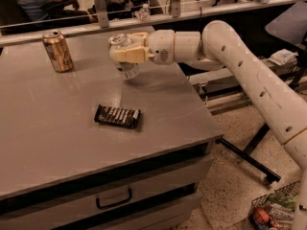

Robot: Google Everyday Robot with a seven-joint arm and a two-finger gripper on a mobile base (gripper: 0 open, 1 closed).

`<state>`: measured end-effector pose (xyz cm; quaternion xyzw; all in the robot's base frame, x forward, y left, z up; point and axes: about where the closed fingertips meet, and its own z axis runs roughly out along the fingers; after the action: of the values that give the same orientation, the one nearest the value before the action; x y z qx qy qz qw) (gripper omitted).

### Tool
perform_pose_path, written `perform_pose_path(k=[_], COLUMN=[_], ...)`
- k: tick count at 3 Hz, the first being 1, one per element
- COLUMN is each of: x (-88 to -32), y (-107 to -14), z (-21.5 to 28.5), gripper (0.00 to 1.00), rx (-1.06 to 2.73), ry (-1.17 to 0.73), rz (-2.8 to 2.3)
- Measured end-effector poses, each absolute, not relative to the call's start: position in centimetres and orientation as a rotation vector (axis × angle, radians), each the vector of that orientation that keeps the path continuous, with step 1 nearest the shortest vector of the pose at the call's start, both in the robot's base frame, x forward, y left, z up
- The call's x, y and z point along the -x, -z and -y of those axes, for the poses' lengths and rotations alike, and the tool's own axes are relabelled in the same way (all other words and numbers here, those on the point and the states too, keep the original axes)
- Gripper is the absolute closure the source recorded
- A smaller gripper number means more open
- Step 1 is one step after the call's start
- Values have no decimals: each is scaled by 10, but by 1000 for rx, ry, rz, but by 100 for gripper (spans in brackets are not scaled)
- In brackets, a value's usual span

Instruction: Place 7up can upright

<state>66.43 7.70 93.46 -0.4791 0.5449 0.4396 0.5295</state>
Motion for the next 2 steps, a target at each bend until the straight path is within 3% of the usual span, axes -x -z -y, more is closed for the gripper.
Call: perform_pose_path(k=[1, 2], x=[-666, -669], y=[-928, -917], z=[-77, -76], gripper=[100, 83], rx=[1117, 1083], ry=[-1073, -1106], rz=[-1306, -1323])
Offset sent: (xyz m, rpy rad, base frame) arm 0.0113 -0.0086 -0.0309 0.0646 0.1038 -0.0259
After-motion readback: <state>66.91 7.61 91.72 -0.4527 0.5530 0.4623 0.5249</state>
